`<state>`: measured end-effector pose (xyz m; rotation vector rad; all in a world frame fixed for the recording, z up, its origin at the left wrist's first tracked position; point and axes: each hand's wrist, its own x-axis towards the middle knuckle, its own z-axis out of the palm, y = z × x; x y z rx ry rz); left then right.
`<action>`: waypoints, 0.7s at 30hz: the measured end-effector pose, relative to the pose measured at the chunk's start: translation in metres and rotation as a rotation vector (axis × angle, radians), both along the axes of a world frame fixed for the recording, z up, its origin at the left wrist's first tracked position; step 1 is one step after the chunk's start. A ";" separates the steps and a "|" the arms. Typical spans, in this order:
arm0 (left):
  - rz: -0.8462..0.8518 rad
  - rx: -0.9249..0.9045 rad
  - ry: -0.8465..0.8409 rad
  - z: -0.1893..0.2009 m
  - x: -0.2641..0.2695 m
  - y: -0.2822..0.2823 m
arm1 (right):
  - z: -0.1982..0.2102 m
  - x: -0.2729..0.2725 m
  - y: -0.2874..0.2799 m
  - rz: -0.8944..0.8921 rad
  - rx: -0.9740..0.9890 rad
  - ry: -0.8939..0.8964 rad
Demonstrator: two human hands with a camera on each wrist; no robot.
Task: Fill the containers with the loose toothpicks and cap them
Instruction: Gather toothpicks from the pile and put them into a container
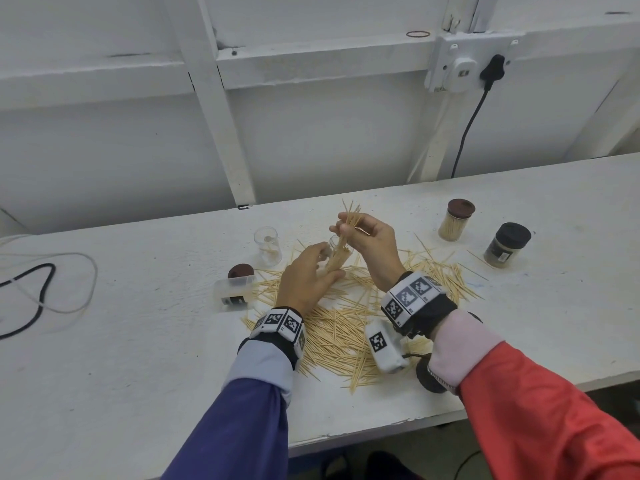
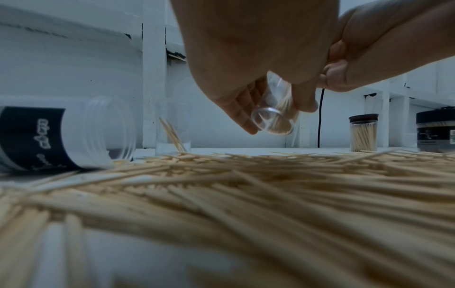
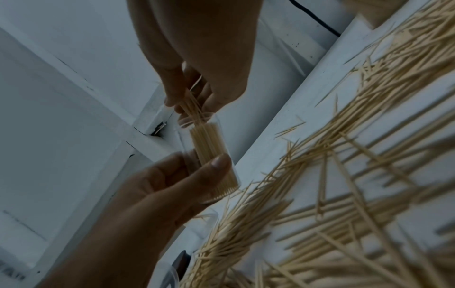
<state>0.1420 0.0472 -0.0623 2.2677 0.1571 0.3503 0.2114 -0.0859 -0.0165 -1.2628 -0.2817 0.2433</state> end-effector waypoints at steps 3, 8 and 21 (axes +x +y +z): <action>0.007 0.012 -0.002 -0.001 0.001 0.001 | 0.001 0.001 -0.002 0.016 0.041 0.035; 0.002 0.015 -0.009 -0.002 0.001 0.001 | 0.000 0.002 -0.002 -0.008 0.048 0.058; -0.097 0.036 -0.015 0.003 -0.002 -0.002 | -0.008 0.005 0.014 -0.023 -0.217 -0.062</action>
